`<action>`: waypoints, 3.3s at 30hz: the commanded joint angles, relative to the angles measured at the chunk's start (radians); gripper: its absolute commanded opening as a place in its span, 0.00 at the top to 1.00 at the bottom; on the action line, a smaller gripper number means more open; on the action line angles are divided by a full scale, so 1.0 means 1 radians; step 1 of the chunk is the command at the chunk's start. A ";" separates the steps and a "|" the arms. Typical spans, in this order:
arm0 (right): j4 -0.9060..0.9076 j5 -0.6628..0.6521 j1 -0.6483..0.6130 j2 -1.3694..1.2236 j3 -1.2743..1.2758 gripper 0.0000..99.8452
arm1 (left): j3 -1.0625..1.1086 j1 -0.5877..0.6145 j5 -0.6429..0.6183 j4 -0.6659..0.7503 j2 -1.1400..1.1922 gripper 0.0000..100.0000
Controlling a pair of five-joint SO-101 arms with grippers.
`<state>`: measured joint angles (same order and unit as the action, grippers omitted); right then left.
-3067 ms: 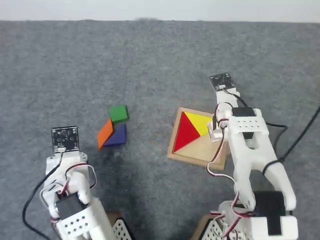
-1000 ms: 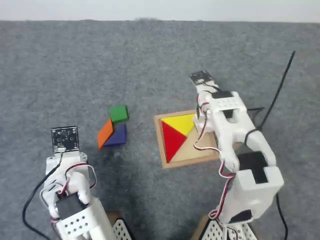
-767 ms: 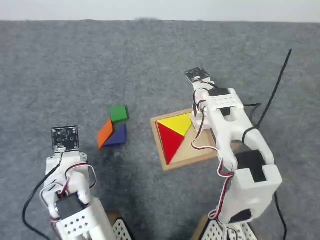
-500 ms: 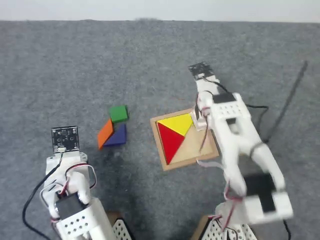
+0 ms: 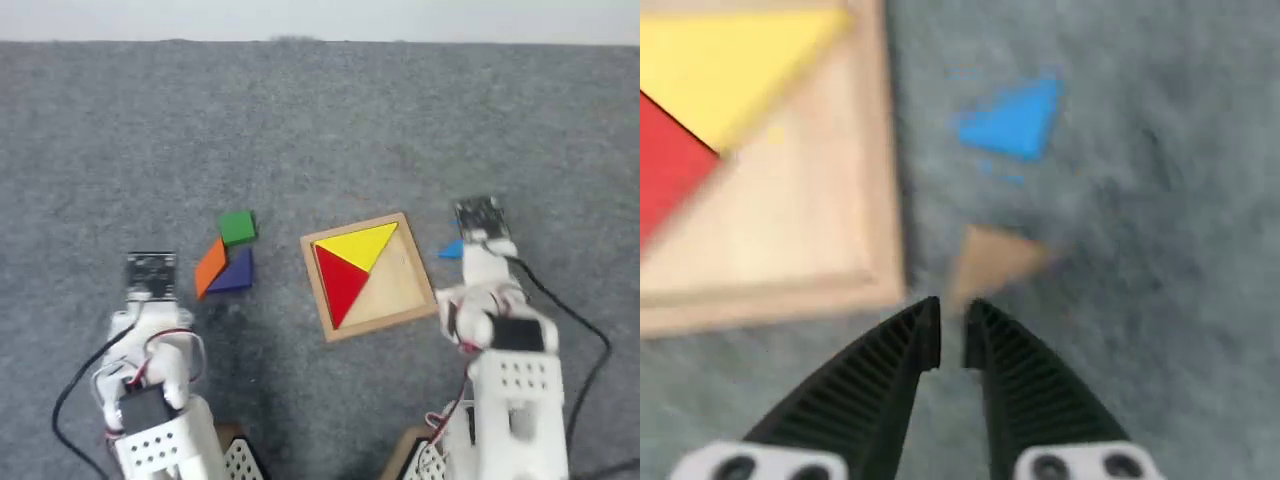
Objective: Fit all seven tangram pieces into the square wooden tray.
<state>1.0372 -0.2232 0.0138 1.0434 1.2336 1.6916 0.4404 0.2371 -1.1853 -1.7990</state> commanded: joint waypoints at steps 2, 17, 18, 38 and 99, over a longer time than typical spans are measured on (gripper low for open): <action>-0.031 -0.157 0.133 0.200 0.218 0.97 | -0.008 -0.213 0.012 -0.078 -0.017 0.98; -0.053 -0.183 0.150 0.232 0.296 0.97 | -0.294 -0.259 0.212 0.002 0.163 0.96; -0.053 -0.183 0.150 0.232 0.296 0.97 | -0.343 -0.259 0.224 0.002 0.245 0.94; -0.056 -0.187 0.147 0.232 0.298 0.97 | -1.205 -0.250 0.287 0.183 1.996 0.83; -0.071 -0.187 0.145 0.242 0.308 0.97 | -1.181 -0.270 0.316 0.048 1.964 0.99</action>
<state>0.9897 -0.3936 0.1565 1.2674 1.5497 0.5224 0.2378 0.5455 -1.0963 0.1711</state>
